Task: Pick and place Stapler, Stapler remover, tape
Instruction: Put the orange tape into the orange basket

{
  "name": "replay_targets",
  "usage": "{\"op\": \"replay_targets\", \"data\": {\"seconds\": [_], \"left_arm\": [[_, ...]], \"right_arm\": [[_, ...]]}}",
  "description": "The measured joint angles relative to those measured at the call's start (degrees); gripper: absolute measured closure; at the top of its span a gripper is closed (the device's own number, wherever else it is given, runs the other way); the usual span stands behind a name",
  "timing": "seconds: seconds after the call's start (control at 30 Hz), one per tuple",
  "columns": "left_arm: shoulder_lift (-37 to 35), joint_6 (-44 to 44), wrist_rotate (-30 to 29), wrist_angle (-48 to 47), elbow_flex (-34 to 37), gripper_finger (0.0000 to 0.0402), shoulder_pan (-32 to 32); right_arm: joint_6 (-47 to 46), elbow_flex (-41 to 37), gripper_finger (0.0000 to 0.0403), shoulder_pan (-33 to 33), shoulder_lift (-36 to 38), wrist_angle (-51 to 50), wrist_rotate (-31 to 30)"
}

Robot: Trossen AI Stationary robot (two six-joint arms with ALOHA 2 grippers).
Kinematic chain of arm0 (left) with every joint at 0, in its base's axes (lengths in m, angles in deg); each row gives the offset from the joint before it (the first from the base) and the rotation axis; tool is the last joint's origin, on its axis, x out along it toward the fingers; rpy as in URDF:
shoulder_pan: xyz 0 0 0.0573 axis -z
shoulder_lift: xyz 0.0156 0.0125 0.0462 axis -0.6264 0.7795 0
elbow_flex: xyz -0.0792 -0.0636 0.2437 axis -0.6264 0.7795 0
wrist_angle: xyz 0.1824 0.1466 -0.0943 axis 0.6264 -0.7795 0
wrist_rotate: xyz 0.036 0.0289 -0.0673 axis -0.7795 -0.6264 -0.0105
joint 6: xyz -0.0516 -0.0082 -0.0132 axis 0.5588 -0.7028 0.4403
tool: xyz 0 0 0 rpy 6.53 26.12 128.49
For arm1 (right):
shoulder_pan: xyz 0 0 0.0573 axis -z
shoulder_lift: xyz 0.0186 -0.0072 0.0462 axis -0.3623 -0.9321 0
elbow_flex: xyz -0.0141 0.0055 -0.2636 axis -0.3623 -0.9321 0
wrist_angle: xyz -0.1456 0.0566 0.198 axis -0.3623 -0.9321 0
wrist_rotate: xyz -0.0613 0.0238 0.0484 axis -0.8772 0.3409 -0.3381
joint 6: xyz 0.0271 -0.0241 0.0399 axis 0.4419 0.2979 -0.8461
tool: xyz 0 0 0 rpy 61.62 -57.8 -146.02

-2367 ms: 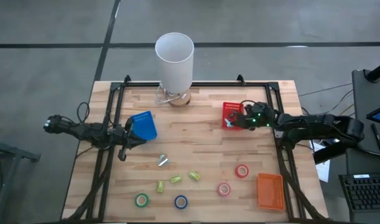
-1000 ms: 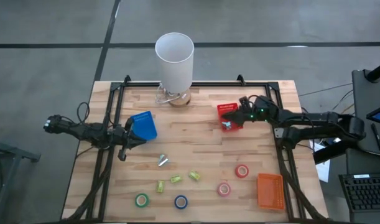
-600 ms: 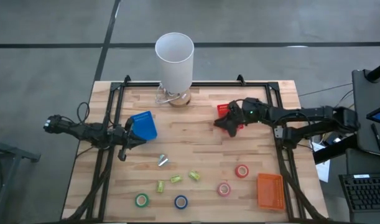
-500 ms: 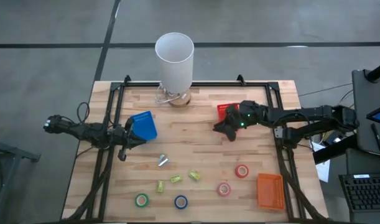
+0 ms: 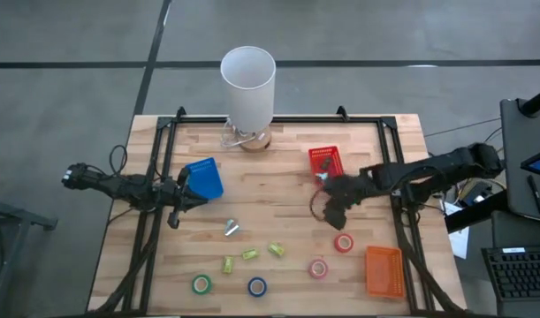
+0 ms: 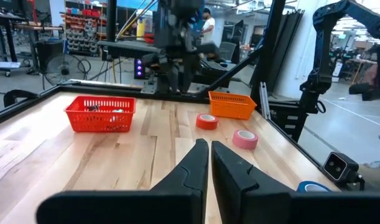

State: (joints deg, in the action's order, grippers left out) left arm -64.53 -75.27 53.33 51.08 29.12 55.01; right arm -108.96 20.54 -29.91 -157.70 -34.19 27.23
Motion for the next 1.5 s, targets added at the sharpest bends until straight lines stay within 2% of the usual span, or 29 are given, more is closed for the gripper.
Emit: {"op": "replay_targets", "data": {"seconds": [0.2,0.37,0.7,1.03,1.5], "left_arm": [[0.00,0.00,0.00,0.00,-0.01,0.0378,0.00],[0.00,0.00,0.01,0.00,0.00,0.0377,0.02],[0.00,-0.01,0.01,0.00,0.00,0.0377,0.01],[0.02,0.00,0.02,0.00,-0.01,0.0378,0.02],[0.00,0.00,0.01,0.00,-0.01,0.0376,0.01]], "right_arm": [[-9.62,-0.14,0.0280,-6.99,-1.76,-9.36,-0.95],[-10.46,-0.15,0.0280,-11.85,-5.03,-9.97,-1.08],[-12.69,1.98,0.0280,-17.07,-13.05,-10.17,0.76],[-11.73,3.83,0.0280,-18.10,-17.95,-10.27,0.60],[-10.72,2.19,0.0280,-18.09,-19.21,-9.49,-1.87]]}}
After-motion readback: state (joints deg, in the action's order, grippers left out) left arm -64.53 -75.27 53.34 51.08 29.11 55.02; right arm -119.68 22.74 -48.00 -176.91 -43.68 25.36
